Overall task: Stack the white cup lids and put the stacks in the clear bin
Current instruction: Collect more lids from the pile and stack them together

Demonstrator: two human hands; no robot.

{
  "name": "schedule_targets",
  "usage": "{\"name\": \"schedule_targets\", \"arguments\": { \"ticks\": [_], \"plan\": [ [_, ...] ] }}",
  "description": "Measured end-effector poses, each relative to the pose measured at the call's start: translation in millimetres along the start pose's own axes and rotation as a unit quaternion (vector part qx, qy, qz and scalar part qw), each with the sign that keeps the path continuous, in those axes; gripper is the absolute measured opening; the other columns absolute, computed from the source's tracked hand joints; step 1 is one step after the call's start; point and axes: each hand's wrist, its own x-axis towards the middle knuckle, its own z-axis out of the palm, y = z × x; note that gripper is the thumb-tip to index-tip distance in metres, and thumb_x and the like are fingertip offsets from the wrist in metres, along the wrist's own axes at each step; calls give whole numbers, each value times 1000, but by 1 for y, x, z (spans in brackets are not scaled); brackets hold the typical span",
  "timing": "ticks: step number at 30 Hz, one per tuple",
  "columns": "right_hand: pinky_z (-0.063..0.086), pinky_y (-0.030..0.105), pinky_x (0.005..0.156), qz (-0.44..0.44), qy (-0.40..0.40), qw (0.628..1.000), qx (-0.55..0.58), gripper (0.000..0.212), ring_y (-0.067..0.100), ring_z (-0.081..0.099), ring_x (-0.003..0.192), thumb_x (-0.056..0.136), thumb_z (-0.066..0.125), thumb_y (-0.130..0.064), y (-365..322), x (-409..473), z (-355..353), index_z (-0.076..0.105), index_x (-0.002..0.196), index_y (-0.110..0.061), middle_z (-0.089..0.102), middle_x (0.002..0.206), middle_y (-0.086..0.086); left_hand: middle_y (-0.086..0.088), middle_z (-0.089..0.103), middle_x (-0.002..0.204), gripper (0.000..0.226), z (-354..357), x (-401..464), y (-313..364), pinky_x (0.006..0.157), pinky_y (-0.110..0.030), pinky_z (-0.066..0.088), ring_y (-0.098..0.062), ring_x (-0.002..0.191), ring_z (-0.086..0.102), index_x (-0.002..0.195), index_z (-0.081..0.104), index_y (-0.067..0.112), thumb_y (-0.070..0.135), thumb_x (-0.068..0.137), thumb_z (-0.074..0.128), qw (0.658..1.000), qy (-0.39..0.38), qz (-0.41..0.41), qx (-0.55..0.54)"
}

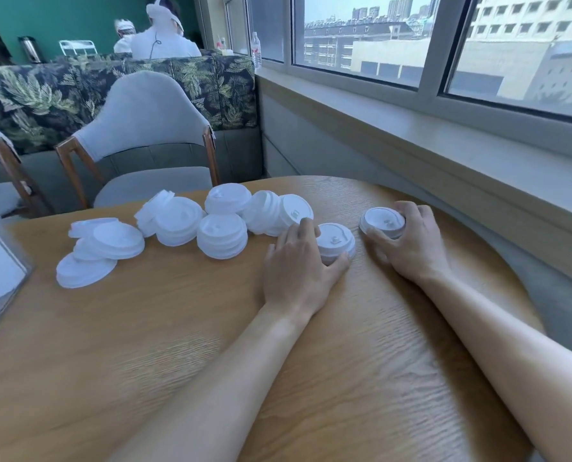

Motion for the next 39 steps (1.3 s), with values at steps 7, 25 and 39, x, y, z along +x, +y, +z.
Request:
{"name": "schedule_targets", "arguments": {
  "ticks": [7,25,39],
  "plan": [
    [45,36,90,3,6,1000,21,60,21,50,119,84,72,-54,-14,-45,-11,49,134,-28,40,129,1,7,59,115,48,-25,-29,-13,86,-35,46,-18,107,58,116,49,22,57,90,67,998,5,-23,-51],
    [40,41,101,-88,-99,991,-33,77,18,33,131,84,54,-72,-106,-186,7,39,143,-24,37,131,-1,15,56,107,52,-135,-116,-117,98,-40,47,-14,116,52,117,50,32,58,81,76,989,-23,-109,-96],
    [31,32,107,-177,-172,967,-55,72,19,32,127,83,46,-80,-178,-222,51,48,134,-29,38,124,-5,19,50,114,53,-178,-138,-176,101,-36,45,-11,117,51,125,51,32,52,83,76,994,-38,-95,-45]
  ]
}}
